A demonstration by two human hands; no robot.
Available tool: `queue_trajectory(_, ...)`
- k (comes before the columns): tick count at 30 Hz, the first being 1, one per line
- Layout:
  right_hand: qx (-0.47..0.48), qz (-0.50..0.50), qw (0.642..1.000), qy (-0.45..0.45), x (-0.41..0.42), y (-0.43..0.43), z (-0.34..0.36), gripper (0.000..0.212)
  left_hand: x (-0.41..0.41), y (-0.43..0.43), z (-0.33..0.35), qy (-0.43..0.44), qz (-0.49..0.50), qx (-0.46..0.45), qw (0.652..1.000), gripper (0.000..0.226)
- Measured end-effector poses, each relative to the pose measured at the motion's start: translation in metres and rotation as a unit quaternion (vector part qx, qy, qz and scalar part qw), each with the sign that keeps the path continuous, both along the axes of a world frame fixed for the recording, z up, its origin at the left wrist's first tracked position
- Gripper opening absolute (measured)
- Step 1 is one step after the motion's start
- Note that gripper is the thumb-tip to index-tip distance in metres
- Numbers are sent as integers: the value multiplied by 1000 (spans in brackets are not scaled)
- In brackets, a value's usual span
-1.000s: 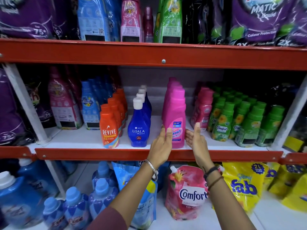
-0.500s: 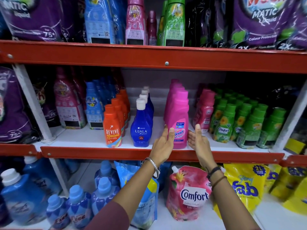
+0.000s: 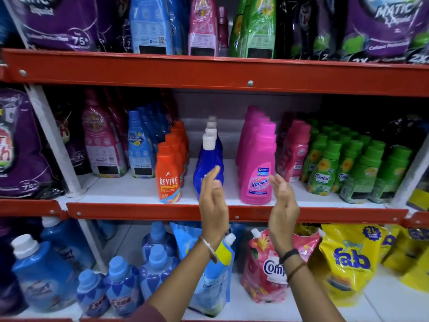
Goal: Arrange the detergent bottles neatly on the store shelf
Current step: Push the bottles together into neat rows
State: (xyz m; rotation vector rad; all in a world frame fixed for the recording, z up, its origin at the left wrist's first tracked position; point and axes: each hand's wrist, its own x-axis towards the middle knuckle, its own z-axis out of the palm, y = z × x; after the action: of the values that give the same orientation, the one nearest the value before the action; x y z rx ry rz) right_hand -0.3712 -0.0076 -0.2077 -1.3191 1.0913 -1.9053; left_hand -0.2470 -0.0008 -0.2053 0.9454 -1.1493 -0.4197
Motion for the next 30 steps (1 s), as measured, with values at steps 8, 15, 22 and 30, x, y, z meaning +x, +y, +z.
queue_trajectory(8, 119, 160, 979, 32, 81, -11, 5, 109, 56, -13, 2, -13, 14, 166, 986, 75)
queue_trajectory(15, 135, 193, 972, -8, 85, -25, 9, 66, 66, -17, 9, -69, -39, 202, 976, 87)
queue_trajectory(22, 124, 171, 977, -7, 89, -25, 5, 65, 70, -18, 9, -78, -56, 209, 973, 80)
queue_trajectory(30, 102, 150, 983, -13, 92, -20, 6, 66, 74, -20, 10, -80, -74, 227, 968, 84)
